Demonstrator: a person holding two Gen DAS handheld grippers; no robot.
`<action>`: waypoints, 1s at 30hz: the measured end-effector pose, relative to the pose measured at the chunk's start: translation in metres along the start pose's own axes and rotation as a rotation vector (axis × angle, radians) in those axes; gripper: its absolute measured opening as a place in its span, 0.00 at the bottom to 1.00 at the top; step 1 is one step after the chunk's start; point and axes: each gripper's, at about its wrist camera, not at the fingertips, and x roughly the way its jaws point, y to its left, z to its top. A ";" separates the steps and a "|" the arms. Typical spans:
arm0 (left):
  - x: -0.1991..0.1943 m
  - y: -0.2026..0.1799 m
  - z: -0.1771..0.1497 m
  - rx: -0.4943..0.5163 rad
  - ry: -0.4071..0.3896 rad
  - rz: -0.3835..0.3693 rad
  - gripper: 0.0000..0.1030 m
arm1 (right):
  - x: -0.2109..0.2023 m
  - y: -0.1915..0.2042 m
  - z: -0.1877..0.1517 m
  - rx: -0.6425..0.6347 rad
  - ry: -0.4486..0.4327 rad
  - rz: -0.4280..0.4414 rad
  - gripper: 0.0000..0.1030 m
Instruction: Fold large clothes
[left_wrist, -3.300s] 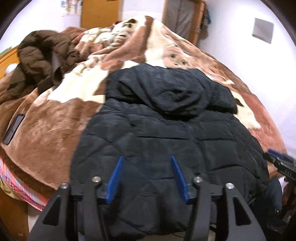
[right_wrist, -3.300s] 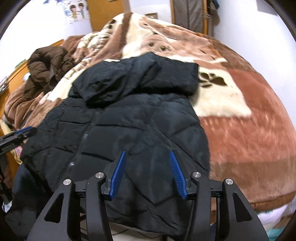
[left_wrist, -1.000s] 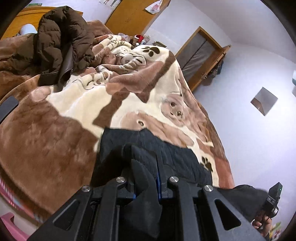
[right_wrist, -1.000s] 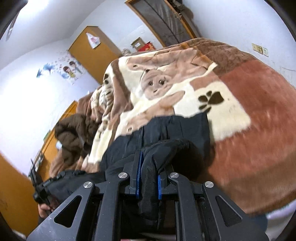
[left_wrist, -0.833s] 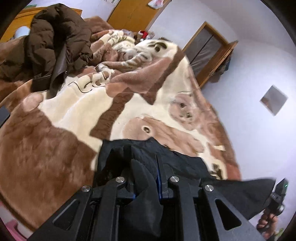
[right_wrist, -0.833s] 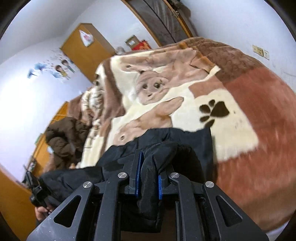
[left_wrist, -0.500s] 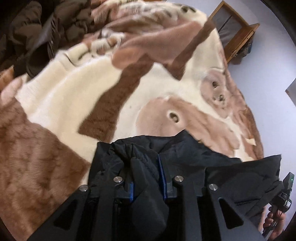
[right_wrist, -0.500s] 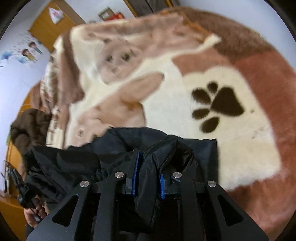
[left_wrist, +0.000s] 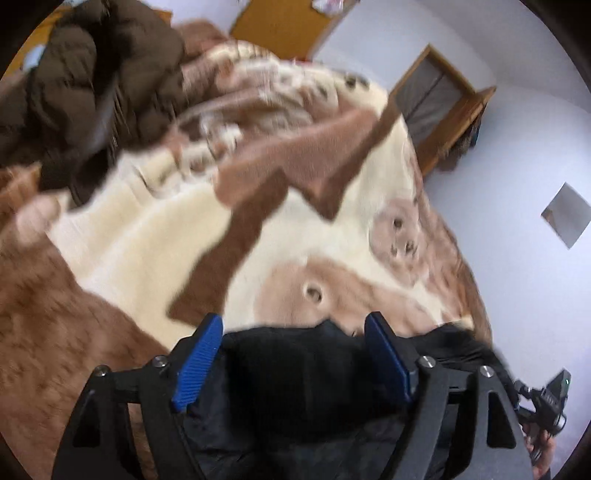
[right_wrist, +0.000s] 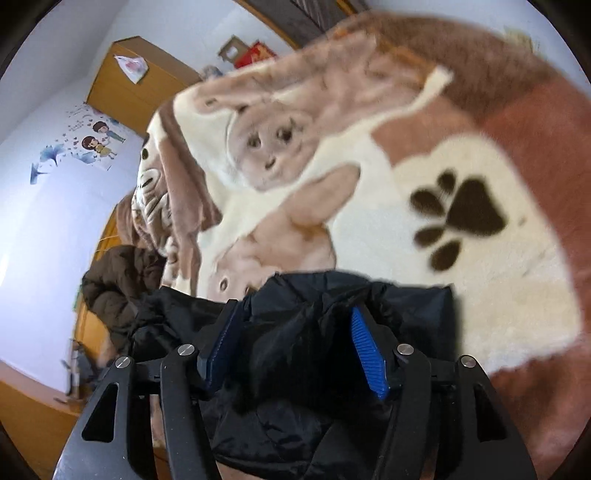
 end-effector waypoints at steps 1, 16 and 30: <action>-0.007 -0.001 0.002 -0.006 -0.015 -0.002 0.81 | -0.013 0.008 -0.002 -0.038 -0.058 -0.028 0.60; 0.089 -0.042 -0.100 0.306 0.183 0.062 0.81 | 0.082 0.025 -0.087 -0.335 0.047 -0.220 0.60; 0.126 -0.045 -0.044 0.382 0.166 0.229 0.81 | 0.115 0.045 -0.038 -0.379 0.042 -0.357 0.60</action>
